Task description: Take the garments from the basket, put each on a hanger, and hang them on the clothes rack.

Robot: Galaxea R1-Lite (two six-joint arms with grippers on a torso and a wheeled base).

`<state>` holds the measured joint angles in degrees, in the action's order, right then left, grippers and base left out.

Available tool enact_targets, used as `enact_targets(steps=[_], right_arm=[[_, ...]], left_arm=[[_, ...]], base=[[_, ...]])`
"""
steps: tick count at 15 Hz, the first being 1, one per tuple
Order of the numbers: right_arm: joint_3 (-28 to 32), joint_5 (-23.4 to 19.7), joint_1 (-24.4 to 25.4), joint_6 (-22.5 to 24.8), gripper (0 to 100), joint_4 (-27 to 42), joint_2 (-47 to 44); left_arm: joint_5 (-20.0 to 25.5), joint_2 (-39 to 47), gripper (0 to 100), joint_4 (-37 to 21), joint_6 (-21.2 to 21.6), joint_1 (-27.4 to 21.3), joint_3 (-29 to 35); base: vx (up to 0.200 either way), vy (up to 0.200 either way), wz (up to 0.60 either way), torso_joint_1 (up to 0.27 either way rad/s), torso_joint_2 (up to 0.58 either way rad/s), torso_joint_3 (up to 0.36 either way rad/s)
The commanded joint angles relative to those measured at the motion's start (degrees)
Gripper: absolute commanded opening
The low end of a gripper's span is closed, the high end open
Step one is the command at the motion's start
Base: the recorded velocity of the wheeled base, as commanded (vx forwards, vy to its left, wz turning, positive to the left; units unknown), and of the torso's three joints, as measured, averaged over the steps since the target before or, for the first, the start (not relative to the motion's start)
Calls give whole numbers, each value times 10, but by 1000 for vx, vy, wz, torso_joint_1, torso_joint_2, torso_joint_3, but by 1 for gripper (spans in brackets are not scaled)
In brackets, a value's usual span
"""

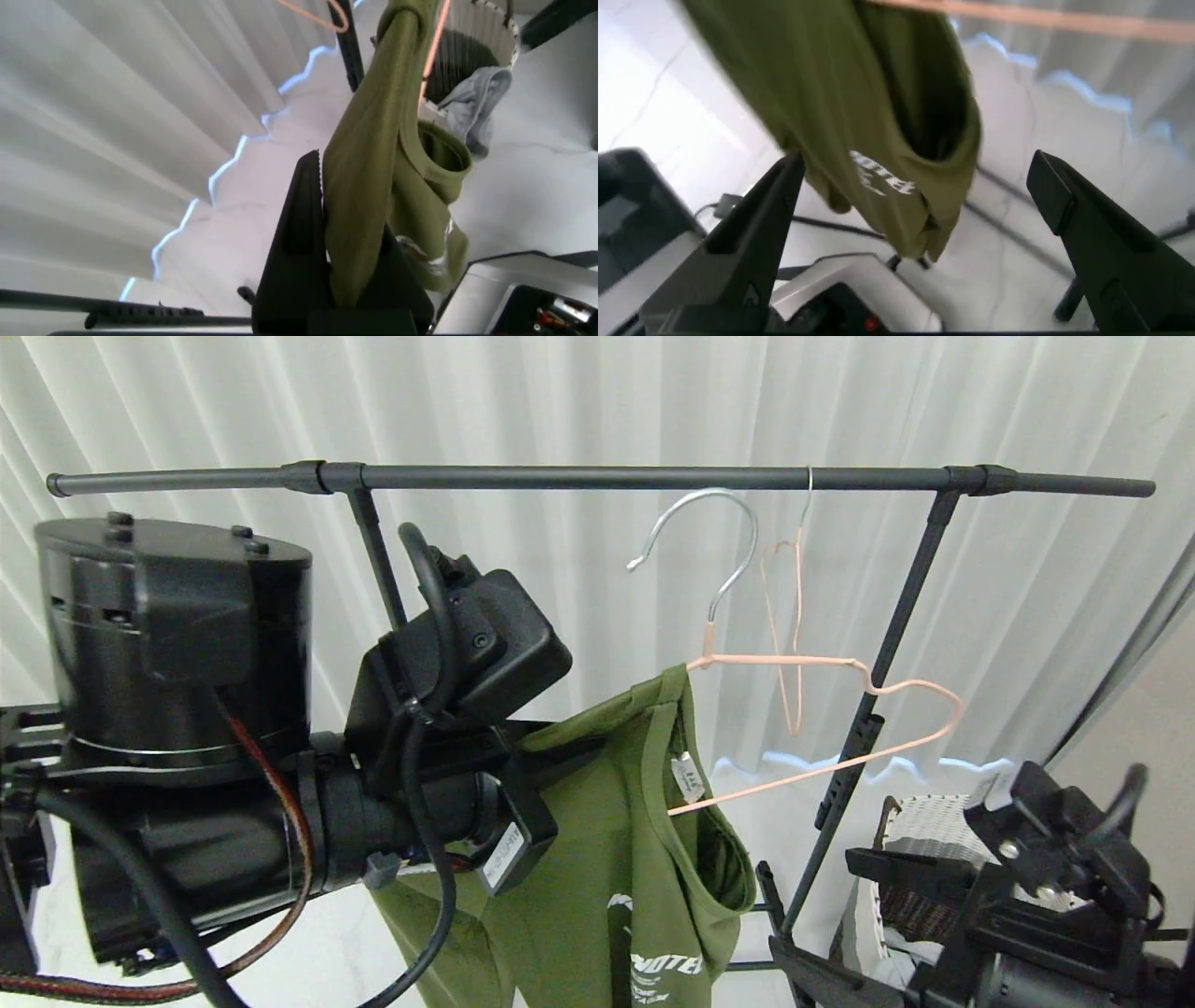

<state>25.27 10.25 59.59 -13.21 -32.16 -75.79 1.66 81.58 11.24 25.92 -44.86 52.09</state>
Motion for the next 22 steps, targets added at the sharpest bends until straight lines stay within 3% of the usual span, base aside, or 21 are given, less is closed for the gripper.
enact_targets(steps=[1,4,10,11,15,18,22], right_arm=[[23,26,-25,-49,100,-2,-76],[47,61,-38,-97,100,-2,-127],[27,96,-46,-103,100,-2,-155],[14,106,-46,-103,0,-2,-155],[-7,119,-70,-97,0,0,-143],[-16,136,-156,-68,0,-2,-118],[1,120,-265,-9,0,-4,-67]], left_arm=[[0,-12,0,0,0,-6,-1],[0,-18,0,0,0,-10,1],[-1,-22,0,0,0,-12,2],[-1,-23,0,0,-1,-12,3],[-12,-24,0,0,2,-8,-6],[-70,-20,0,0,5,-8,-30],[-74,-20,0,-1,7,-7,-43]], base=[[0,0,0,0,0,0],[0,0,0,0,0,0],[0,0,0,0,0,0],[0,0,0,0,0,0],[0,0,0,0,0,0],[0,0,0,0,0,0],[0,0,0,0,0,0]])
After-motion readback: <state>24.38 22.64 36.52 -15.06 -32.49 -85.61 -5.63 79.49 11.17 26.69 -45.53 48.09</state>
